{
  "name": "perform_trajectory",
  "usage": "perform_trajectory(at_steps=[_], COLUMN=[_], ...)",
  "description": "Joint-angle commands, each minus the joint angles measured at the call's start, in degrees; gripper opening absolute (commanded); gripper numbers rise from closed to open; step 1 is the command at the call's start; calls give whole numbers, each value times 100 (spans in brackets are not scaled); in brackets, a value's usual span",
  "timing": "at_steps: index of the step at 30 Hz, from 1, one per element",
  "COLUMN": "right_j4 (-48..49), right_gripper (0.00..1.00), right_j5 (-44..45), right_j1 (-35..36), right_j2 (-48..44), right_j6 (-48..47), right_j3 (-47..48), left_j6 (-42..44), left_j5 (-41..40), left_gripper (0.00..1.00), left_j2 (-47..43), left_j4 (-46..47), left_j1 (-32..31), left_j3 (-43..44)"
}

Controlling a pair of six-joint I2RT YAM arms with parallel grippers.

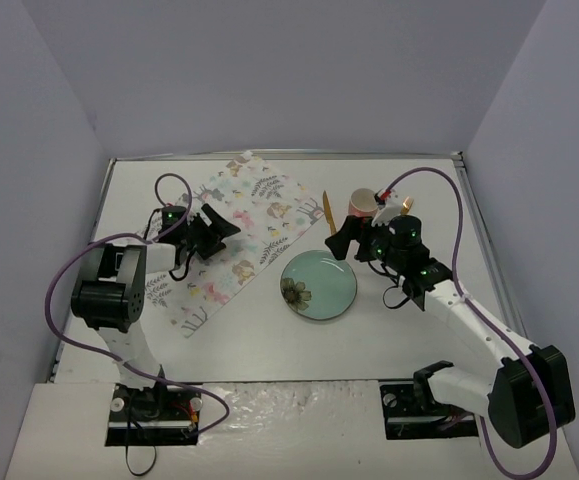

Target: Set the dinner table for one person

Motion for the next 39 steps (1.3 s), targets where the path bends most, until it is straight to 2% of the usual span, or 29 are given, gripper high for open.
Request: perform_trajectory(at_steps=[1,5,7,11,14,17,25,31,35,39], right_j4=[302,237,196,66,-18,-14,-90,-92,-88,-81], right_gripper=[100,100,100,100,100,100,100,100,100,100], right_j5=[82,86,127,168,209,240,113,85,77,35], right_j1=[-123,-187,-221,-312,-407,-455,-559,-583,-583,-583], right_j2=[-338,-436,-537,-616,-701,-879,-1231,-1489,-1438,-1320], right_j6=[-56,-38,-47,-139,-91,9,100,208,181,206], right_j3=[-84,-203,-238,-284,-328,-393,-492,-560,-531,-470], left_j6=[75,3,177,971,1480,1607,1759,1761,1798,1661], left_j5=[-202,-173,-324,-1149,-1520,-1422,-753,-160,8,387], left_gripper=[71,71,71,80,90,97,97,97,97,96], left_j2=[-105,-239,-446,-1236,-1689,-2034,-2419,-2339,-2207,-1799], left_j4=[99,26,-430,-1961,-2629,-2696,-2422,-1707,-1674,-1251], left_j1=[-45,-130,-198,-626,-897,-1175,-1805,-2128,-2147,-2242], left_j3=[226,302,493,1044,1234,1009,96,-493,-573,-547])
